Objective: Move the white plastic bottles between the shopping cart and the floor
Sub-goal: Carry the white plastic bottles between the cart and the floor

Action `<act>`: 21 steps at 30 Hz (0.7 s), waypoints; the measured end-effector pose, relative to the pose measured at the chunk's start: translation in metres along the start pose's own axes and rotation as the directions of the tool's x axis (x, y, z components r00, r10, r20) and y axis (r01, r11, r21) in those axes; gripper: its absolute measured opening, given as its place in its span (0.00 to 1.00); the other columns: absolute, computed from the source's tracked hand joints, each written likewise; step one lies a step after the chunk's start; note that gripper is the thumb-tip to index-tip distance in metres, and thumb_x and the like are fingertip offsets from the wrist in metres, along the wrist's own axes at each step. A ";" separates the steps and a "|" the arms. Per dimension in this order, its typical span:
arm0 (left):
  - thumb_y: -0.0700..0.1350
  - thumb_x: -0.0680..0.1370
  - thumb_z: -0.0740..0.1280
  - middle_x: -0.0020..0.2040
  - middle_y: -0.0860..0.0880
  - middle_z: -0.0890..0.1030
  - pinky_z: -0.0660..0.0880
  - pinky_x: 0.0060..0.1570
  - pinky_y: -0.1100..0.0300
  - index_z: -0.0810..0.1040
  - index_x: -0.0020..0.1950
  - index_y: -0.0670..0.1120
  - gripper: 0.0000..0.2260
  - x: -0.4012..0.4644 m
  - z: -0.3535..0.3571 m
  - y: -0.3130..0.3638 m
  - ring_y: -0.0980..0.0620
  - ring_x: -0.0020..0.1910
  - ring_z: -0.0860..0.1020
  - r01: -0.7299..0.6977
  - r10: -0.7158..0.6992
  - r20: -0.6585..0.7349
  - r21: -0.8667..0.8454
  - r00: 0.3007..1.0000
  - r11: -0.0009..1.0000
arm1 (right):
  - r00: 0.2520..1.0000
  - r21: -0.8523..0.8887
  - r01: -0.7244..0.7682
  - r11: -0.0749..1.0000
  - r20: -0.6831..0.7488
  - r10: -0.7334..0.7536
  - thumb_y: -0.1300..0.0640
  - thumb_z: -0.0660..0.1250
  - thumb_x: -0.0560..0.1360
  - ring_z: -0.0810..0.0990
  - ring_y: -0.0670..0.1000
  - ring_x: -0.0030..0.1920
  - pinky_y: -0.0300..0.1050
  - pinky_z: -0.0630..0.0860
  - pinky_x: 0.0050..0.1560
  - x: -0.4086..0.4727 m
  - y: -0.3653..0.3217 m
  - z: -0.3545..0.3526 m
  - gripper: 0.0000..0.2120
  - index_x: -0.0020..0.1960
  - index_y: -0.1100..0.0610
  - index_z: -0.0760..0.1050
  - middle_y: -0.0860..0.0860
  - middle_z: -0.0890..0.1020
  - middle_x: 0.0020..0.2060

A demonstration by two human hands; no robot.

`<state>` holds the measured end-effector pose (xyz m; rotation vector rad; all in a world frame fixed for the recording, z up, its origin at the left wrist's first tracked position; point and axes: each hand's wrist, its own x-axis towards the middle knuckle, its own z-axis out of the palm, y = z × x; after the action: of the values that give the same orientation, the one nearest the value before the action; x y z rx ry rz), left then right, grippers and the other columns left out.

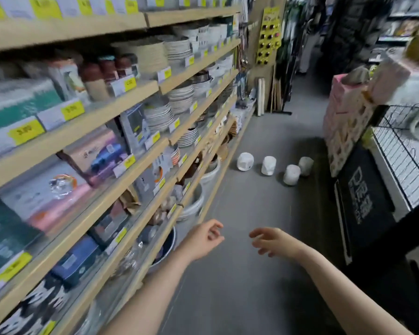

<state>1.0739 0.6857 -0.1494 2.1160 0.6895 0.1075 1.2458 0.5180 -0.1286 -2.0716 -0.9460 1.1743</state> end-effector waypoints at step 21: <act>0.46 0.75 0.70 0.49 0.55 0.75 0.74 0.52 0.58 0.73 0.58 0.55 0.14 0.492 -0.034 0.007 0.58 0.42 0.75 0.000 0.004 0.065 -0.066 0.998 0.998 | 0.980 0.059 -0.079 0.995 -0.180 0.088 0.55 0.70 0.73 0.79 0.52 0.51 0.45 0.76 0.55 0.344 0.014 -0.306 0.17 0.61 0.47 0.73 0.51 0.76 0.54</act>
<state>1.4807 0.9589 -0.2078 2.0475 0.6367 0.0610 1.6451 0.7441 -0.1658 -2.1528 -0.7417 1.0187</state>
